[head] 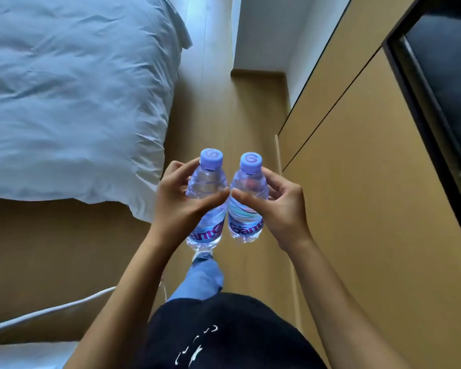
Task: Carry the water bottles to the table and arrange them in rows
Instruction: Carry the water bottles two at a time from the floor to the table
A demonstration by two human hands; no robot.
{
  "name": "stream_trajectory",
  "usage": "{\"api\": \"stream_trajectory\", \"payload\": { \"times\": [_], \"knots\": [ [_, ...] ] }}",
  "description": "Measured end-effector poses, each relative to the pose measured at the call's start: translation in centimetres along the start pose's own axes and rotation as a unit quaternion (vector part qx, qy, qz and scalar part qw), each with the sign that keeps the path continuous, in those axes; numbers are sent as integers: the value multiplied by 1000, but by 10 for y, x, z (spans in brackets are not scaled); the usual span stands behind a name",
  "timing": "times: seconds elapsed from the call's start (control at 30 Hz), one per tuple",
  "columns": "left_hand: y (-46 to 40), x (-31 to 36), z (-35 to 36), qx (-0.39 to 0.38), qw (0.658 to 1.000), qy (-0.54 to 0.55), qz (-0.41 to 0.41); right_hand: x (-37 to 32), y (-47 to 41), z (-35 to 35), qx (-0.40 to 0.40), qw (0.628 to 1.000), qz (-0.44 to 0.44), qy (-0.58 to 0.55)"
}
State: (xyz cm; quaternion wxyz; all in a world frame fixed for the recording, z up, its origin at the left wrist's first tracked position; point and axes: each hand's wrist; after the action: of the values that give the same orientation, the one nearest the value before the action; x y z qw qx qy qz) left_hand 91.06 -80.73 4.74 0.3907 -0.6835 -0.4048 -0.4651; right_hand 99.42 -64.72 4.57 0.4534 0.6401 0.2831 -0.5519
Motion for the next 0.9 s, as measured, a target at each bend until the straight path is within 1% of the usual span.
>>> {"api": "stream_trajectory", "payload": {
  "times": [0.2,0.37,0.5,0.7,0.8,0.9],
  "knots": [
    [-123,-19,-15,-4,1000,-18,15,-40,-112,30,5,1000,8,-8],
    [-215,-45,-10,8,1000,-19,1,-58,-208,40,6,999,20,-24],
    [-305,-70,1,24,999,-28,-20,-72,-304,39,8,999,36,-38],
    [-463,-90,24,41,998,-50,-17,-116,-463,34,-7,999,32,-14],
    [-531,-93,33,70,997,-33,-19,-141,-532,35,-17,1000,22,1],
    [-592,-98,38,75,996,-31,-30,-161,-593,39,-11,999,31,13]
  ]
}}
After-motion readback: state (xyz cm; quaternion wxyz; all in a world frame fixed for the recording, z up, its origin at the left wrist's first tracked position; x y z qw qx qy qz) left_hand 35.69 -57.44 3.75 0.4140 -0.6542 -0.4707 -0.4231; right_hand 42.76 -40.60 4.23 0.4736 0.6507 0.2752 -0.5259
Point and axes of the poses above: each hand's wrist, its own y-axis away from the middle knuckle, its own z-axis out of the palm, x = y × z, and after that the axes turned 7 degrees about z, right-handed
